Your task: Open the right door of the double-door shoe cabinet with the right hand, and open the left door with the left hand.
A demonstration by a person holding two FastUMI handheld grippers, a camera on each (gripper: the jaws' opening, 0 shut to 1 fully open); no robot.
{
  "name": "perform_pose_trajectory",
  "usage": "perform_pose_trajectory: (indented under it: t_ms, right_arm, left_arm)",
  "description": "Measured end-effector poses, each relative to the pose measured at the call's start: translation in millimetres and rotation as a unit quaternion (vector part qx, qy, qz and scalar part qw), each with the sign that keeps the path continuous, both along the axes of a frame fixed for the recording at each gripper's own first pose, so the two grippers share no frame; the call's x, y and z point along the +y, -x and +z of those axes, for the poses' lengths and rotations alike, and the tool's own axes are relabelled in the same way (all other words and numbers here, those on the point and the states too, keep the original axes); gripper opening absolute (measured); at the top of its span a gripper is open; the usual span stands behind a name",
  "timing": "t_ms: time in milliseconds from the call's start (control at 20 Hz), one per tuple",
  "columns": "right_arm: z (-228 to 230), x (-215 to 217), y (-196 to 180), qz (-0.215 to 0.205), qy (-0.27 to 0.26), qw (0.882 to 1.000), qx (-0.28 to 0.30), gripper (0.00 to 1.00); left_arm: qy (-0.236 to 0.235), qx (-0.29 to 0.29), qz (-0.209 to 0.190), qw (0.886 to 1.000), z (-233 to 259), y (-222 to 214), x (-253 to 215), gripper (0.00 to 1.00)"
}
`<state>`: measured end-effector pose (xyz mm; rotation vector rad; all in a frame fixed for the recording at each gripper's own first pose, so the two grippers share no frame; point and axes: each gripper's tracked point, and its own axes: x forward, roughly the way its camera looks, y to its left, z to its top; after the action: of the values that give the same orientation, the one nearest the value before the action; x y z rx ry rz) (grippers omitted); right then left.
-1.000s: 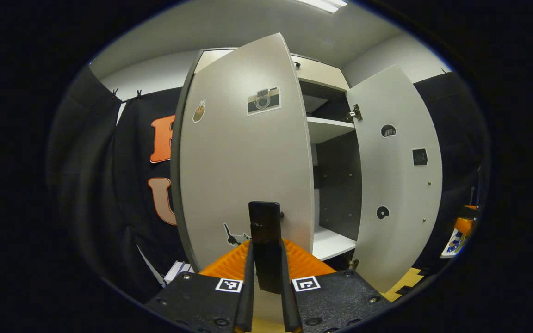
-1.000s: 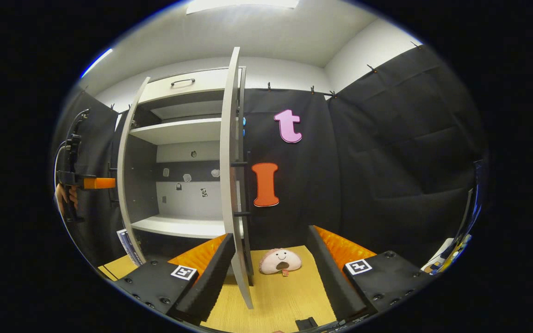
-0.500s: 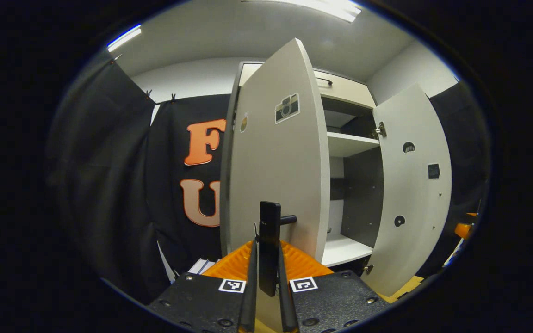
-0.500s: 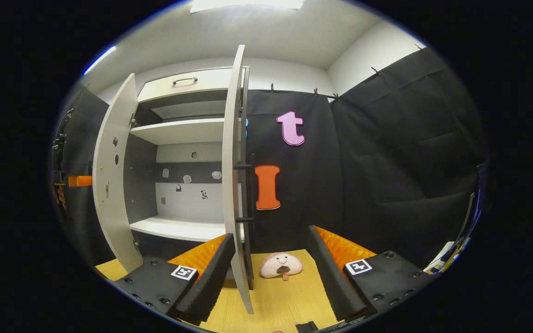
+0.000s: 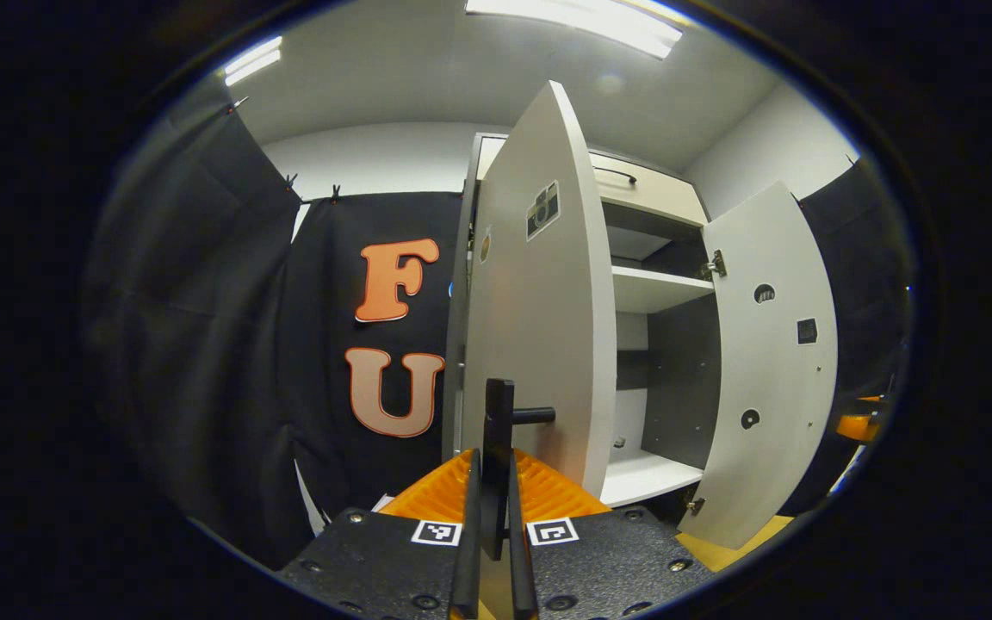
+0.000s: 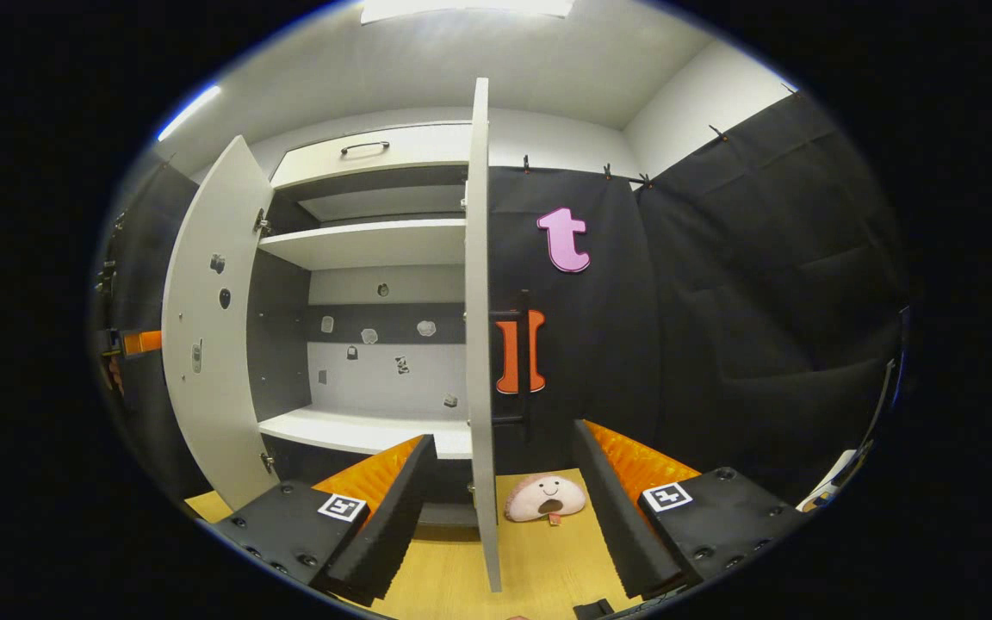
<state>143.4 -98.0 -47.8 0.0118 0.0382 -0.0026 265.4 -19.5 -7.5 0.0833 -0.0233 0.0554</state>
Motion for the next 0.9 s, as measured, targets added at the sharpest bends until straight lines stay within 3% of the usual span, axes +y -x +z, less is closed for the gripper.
perform_pose_trajectory:
  t_ms: [150,200,250,500,550,650,700,750,800,850,900]
  right_arm:
    - [1.7,4.5,-0.8,-0.01,-0.007,1.0,0.002,1.0]
    - [3.7,7.0,-0.7,-0.014,-0.015,1.0,0.001,0.94]
    - [6.9,12.8,-0.1,-0.013,-0.026,1.0,-0.001,0.97]
    - [1.8,24.5,6.8,-0.038,-0.048,0.998,0.01,1.0]
    - [-0.9,25.4,8.5,-0.044,-0.045,0.998,0.015,0.93]
    - [-3.9,27.4,12.5,-0.05,-0.042,0.998,0.02,0.94]
    - [-5.5,27.6,16.4,-0.047,-0.037,0.998,0.021,1.0]
    - [-4.1,24.4,20.1,-0.047,-0.027,0.998,0.016,0.94]
    - [-0.5,17.0,22.2,-0.052,-0.014,0.999,0.008,1.0]
    - [1.8,9.2,24.3,-0.054,-0.004,0.999,0.003,1.0]
    - [2.6,3.3,26.5,-0.05,0.002,0.999,0.004,0.94]
  left_arm:
    - [-0.028,-0.012,0.016,0.999,6.2,-1.1,15.4,0.11]
    - [-0.032,-0.015,0.014,0.999,9.2,2.5,18.9,0.06]
    - [-0.027,-0.016,0.005,0.999,8.3,-2.3,16.2,0.03]
    - [-0.014,-0.004,-0.047,0.999,-1.6,-3.4,1.1,0.06]
    - [-0.017,0.008,-0.051,0.999,-4.8,-1.0,1.2,0.06]
    - [-0.014,0.028,-0.048,0.998,-14.3,10.2,2.8,0.07]
    - [-0.013,0.035,-0.036,0.999,-16.0,17.0,5.2,0.07]
    - [-0.009,0.025,-0.037,0.999,-11.6,19.3,1.7,0.07]
    - [-0.012,0.029,-0.026,0.999,-13.5,17.2,3.0,0.05]
    - [-0.013,0.026,-0.018,0.999,-13.5,23.4,2.9,0.03]
    - [-0.01,0.024,-0.006,1.0,-13.5,26.0,4.8,0.03]
